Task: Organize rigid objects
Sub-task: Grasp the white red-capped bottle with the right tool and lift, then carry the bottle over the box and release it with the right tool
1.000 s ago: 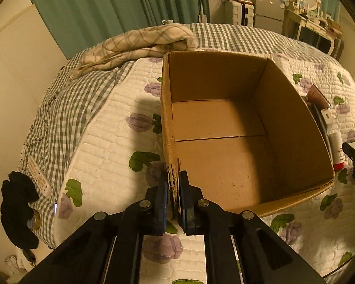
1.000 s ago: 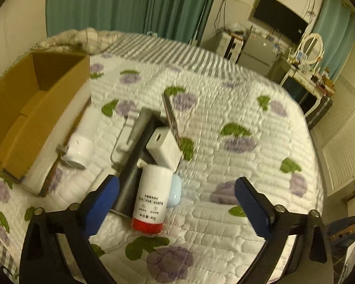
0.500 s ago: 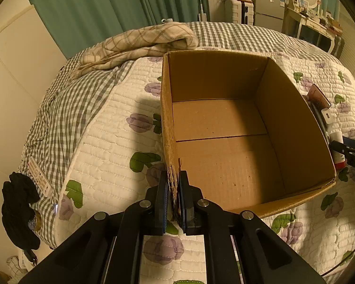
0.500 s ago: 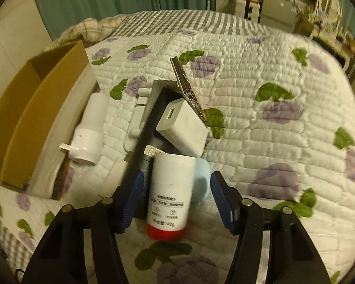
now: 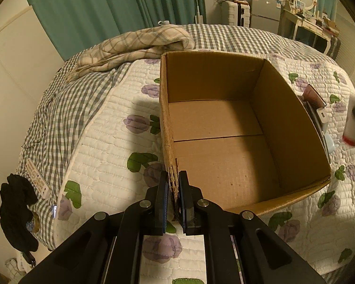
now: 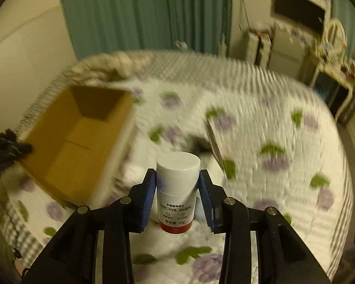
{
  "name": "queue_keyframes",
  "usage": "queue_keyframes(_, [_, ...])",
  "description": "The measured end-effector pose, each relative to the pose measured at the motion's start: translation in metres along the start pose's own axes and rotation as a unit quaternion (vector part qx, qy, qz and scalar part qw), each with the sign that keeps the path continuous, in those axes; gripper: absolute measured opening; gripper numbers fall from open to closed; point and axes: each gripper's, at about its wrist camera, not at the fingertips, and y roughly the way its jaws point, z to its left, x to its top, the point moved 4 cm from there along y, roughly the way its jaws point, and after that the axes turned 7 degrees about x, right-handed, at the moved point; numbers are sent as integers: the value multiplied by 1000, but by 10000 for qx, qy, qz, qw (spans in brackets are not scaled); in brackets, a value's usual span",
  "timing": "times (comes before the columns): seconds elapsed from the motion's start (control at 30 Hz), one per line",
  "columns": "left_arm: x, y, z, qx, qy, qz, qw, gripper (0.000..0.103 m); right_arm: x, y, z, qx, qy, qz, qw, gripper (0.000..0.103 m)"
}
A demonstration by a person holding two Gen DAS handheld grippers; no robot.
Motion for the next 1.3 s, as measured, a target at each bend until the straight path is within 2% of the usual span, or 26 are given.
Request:
queue_keyframes(0.1, [-2,-1,-1,-5,14,-21,10000,8,27,-13,34,363,-223,-257,9988,37])
queue_keyframes(0.2, [-2,-1,-1,-8,-6,-32,10000,8,45,-10,66,692,-389,-326,9963,37])
queue_keyframes(0.3, [-2,-1,-1,-13,10,-50,10000,8,50,9,93,907,-465,-189,9946,36])
queue_keyframes(0.4, [-2,-1,0,-48,2,-57,10000,8,48,43,113,1071,-436,141,9932,36])
queue_keyframes(0.6, [-3,1,2,-114,-35,-79,9999,8,29,99,135,940,-557,684,9916,36])
queue_keyframes(0.77, [-3,1,3,-156,-34,-117,9998,8,17,135,138,636,-736,986,9904,36])
queue_keyframes(1.0, [-4,1,4,-176,-13,-119,9998,8,9,144,140,449,-922,1158,9880,37])
queue_keyframes(1.07, [-4,2,3,-180,-3,-102,9998,8,11,137,140,481,-986,1069,9882,37])
queue_keyframes(1.1, [-4,2,3,-141,21,-108,9998,8,13,130,139,462,-994,981,9891,39])
queue_keyframes(1.17, [-4,1,3,-120,36,-113,9999,8,23,113,134,440,-947,742,9918,67])
queue_keyframes(1.23, [-4,1,2,-116,39,-110,9999,8,32,89,127,460,-895,448,9939,74])
queue_keyframes(1.3, [-4,1,2,-105,42,-102,9999,8,40,66,118,434,-899,212,9948,76])
